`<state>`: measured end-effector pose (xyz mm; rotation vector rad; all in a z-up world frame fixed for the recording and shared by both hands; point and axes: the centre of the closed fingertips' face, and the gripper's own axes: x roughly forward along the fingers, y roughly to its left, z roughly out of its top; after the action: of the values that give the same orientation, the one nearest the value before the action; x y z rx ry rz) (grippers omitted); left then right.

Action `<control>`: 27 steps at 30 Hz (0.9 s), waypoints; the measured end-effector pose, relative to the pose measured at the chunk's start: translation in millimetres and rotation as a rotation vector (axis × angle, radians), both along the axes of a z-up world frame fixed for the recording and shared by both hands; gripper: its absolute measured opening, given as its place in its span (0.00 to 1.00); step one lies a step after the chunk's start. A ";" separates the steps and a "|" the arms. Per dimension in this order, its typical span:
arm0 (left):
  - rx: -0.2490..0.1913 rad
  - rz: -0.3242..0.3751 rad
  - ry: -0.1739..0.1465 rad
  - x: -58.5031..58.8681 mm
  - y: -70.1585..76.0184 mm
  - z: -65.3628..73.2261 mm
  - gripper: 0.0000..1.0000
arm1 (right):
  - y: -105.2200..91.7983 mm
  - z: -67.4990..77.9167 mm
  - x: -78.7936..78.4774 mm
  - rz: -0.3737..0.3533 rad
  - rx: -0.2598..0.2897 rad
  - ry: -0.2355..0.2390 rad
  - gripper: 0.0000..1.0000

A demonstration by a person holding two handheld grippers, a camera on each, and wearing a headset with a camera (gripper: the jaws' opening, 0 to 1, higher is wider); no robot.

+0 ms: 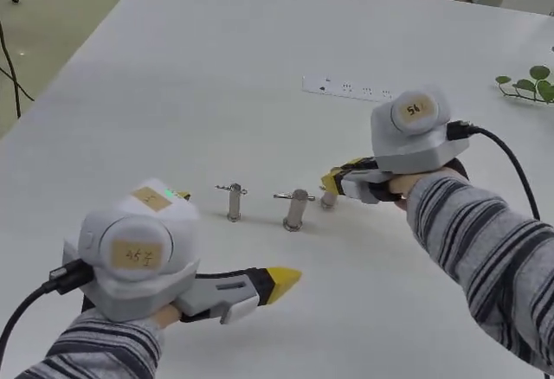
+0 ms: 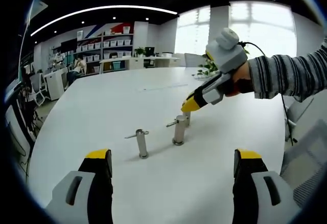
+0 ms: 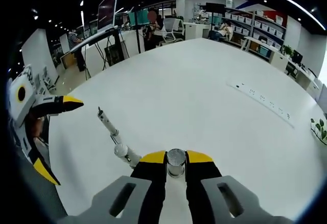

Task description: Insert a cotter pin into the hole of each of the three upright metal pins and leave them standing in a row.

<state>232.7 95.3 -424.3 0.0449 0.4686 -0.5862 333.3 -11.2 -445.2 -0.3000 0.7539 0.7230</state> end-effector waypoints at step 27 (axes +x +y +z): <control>0.006 -0.009 -0.004 -0.9 -2.8 1.4 0.99 | 8.9 5.1 -69.9 0.093 0.040 0.036 0.08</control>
<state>231.8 92.5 -422.9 0.0533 0.4668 -0.5934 263.4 -2.3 -440.1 -0.2882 0.7623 0.8322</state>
